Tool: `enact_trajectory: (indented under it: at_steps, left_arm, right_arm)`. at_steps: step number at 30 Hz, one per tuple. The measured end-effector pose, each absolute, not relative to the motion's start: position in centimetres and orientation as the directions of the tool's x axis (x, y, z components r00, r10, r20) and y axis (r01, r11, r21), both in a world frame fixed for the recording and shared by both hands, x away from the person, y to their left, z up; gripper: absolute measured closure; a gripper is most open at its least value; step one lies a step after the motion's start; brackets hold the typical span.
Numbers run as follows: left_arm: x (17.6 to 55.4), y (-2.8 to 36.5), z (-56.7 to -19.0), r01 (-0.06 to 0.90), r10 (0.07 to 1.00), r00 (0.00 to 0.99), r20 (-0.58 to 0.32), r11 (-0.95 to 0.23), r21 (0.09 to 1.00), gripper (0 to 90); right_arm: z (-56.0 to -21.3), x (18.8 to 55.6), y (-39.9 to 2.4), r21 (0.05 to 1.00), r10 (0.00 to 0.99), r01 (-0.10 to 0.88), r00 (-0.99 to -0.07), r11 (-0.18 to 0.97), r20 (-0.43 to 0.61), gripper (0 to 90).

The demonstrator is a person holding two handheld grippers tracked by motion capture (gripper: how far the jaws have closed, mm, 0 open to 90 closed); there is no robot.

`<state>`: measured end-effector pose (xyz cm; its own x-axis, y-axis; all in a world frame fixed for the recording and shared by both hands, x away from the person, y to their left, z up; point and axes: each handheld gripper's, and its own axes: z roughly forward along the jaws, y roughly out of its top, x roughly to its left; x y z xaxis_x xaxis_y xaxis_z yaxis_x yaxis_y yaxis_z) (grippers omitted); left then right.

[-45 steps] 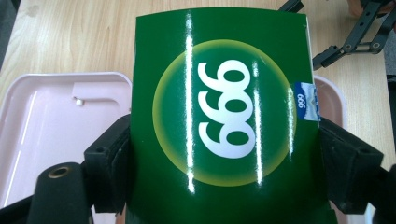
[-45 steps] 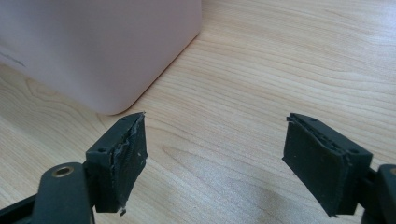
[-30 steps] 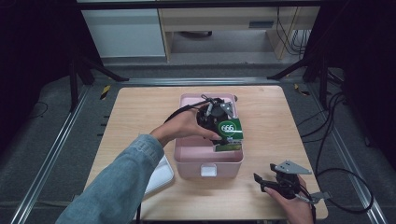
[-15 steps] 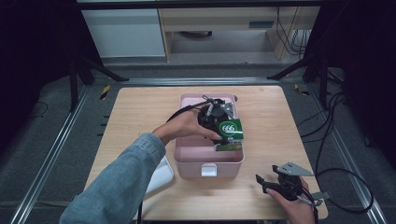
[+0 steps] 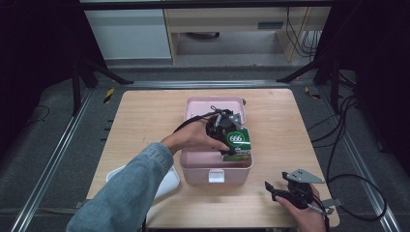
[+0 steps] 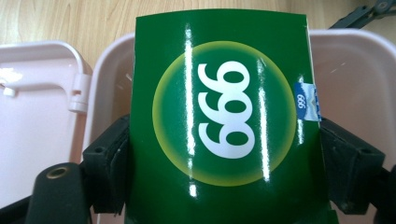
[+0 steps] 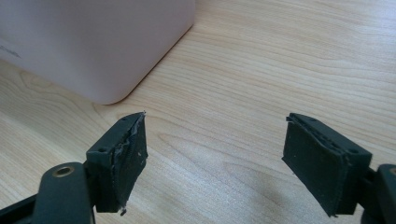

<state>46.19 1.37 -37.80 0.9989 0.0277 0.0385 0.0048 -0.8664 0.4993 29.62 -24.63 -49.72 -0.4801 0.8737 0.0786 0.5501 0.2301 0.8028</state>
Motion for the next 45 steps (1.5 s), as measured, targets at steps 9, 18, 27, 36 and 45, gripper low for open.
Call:
enact_trajectory:
  at_steps: [9, 18, 27, 36, 45]
  left_arm:
    - [46.0, 1.3, -40.0, 0.012, 0.029, 0.999, 0.027, -0.872, 0.489, 17.0]
    - [46.1, 1.3, -41.2, 0.017, 0.031, 0.999, 0.02, -0.873, 0.487, 16.9]
    - [46.4, 1.0, -42.0, 0.019, 0.031, 0.999, 0.016, -0.881, 0.473, 16.6]
    - [46.4, 1.0, -42.9, 0.03, 0.038, 0.999, 0.008, -0.884, 0.467, 16.2]
    - [46.1, 0.7, -43.2, 0.01, 0.025, 0.999, 0.028, -0.9, 0.435, 15.7]
  right_arm:
    - [-49.8, 29.7, -24.6, 0.801, 0.872, 0.552, -0.483, 0.231, 0.081, 21.7]
    - [-49.8, 29.6, -24.6, 0.802, 0.87, 0.549, -0.486, 0.235, 0.078, 21.8]
    - [-49.8, 29.7, -24.6, 0.801, 0.871, 0.551, -0.485, 0.234, 0.08, 21.7]
    - [-49.8, 29.6, -24.6, 0.8, 0.87, 0.552, -0.487, 0.235, 0.081, 21.6]
    - [-49.8, 29.7, -24.5, 0.799, 0.867, 0.552, -0.492, 0.239, 0.081, 21.3]
